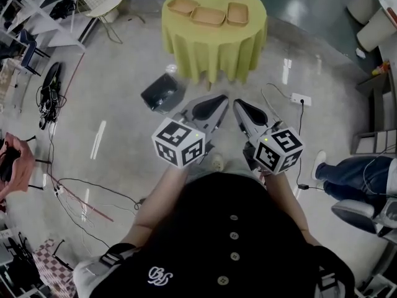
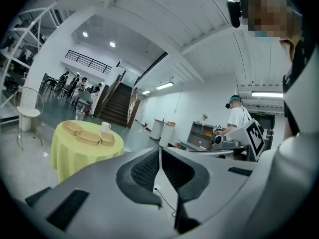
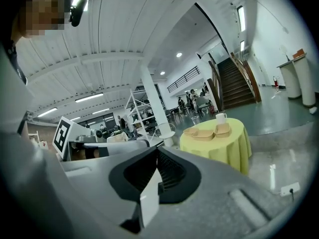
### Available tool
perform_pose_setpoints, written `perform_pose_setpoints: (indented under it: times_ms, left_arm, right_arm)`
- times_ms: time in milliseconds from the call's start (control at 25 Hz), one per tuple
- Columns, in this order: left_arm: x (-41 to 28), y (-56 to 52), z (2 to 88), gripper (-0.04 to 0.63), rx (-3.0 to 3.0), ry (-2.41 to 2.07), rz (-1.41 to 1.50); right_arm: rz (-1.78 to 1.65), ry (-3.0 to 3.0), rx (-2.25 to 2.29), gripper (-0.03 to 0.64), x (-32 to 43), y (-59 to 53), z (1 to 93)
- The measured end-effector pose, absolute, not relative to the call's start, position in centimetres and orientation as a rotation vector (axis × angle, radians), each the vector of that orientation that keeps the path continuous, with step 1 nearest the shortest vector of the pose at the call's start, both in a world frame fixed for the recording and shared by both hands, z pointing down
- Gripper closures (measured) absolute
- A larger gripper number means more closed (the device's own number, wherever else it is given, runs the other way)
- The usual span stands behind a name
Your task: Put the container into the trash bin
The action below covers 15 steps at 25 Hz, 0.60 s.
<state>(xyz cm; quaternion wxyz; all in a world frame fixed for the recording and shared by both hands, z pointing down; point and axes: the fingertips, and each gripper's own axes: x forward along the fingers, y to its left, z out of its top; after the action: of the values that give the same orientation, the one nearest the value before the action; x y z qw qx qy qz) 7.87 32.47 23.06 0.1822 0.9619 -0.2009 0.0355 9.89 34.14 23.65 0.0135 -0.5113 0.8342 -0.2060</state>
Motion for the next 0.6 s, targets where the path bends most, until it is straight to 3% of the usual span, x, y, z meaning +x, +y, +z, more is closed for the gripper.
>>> perform_pose_setpoints:
  times_ms: [600]
  left_arm:
    - [8.9,21.9,23.9,0.571,2.64,-0.555,0.074]
  right_arm:
    - [-0.678,2.541,-1.648,0.612,12.1,24.0,24.8]
